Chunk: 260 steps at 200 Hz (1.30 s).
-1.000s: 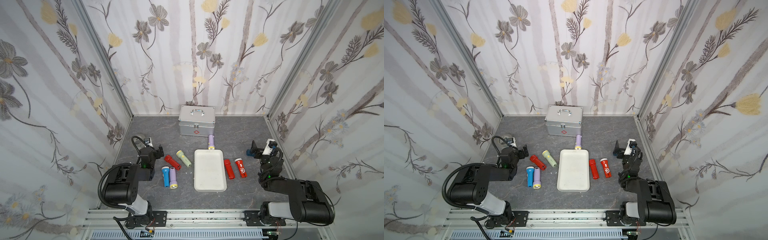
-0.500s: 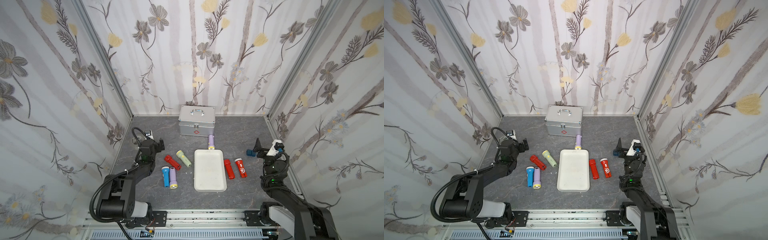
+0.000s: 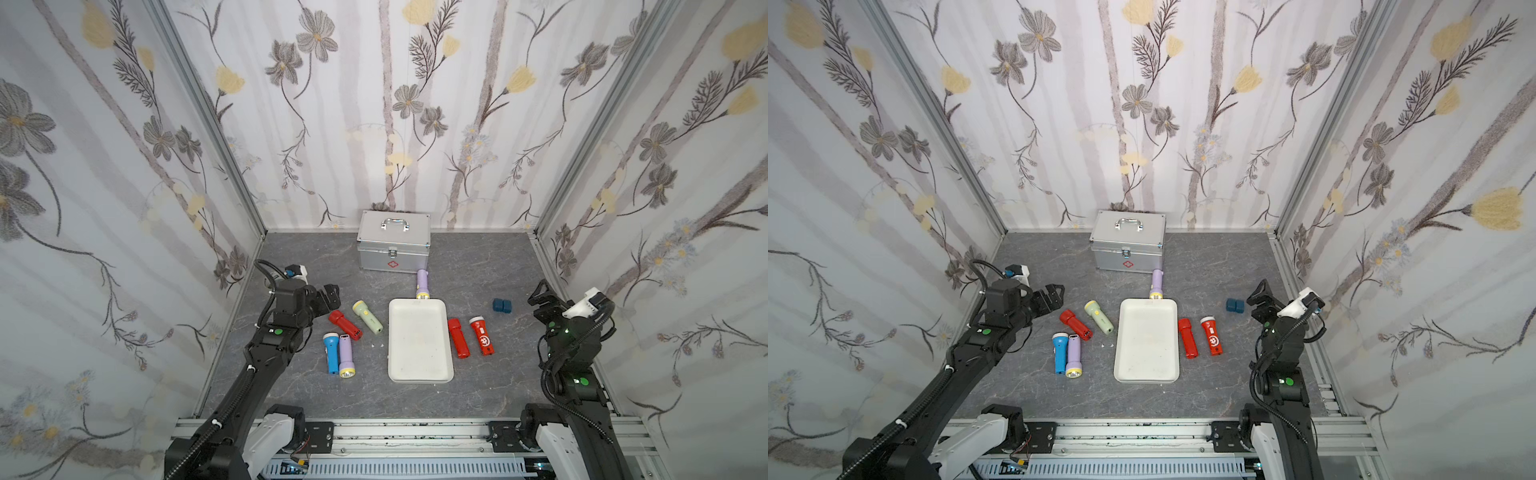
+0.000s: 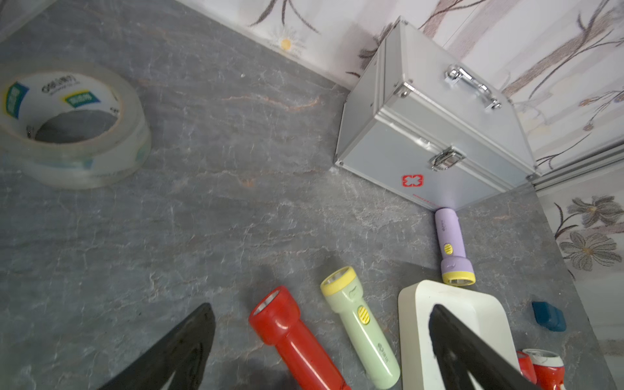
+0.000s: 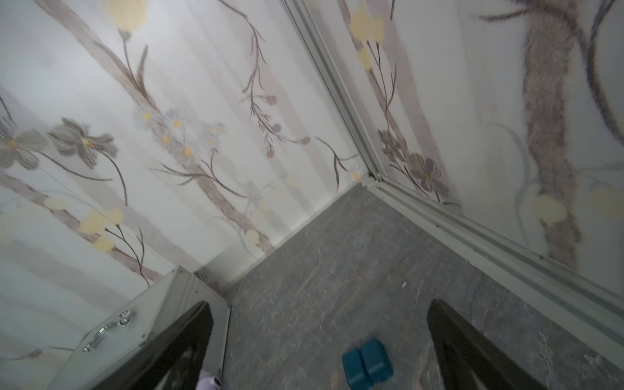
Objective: Put the flashlights into the storage boxes
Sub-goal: Pick up the flashlight from the center of the board.
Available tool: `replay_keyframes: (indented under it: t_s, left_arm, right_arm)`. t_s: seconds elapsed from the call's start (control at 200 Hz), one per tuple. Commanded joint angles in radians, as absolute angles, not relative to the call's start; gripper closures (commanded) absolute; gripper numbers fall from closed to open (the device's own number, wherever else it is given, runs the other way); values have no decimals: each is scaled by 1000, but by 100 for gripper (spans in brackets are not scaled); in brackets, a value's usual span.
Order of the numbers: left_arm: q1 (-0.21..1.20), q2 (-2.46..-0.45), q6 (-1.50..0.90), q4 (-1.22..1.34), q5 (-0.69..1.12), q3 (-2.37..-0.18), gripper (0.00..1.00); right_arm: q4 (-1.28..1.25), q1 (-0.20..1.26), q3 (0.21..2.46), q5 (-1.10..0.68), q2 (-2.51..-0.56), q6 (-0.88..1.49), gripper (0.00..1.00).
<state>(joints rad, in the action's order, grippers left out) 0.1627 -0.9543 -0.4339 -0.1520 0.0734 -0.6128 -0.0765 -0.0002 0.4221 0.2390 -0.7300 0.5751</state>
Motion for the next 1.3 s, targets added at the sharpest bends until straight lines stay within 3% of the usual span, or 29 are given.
replay_keyframes:
  t_s: [0.0, 0.2, 0.375, 0.525, 0.914, 1.114, 1.294]
  left_arm:
    - [158, -869, -543, -207, -79, -509, 0]
    - [123, -730, -588, -226, -239, -384, 0]
    - [113, -754, -589, -162, -207, -350, 0]
    - [106, -836, -588, -126, -196, -359, 0]
    - [98, -893, -603, -44, -186, -332, 0]
    - [97, -911, -603, -32, -170, -334, 0]
    - [97, -961, -602, -32, -158, -355, 0]
  right_arm:
    - [85, 78, 427, 169, -778, 576, 4]
    - [111, 264, 452, -13, -951, 552, 27]
    - [156, 337, 501, -91, -1081, 514, 51]
    - [185, 386, 532, -114, -1184, 498, 57]
    - [193, 454, 569, -66, -1363, 491, 59]
    - [198, 473, 600, -44, -1447, 472, 49]
    - [191, 487, 618, -15, -1522, 469, 48]
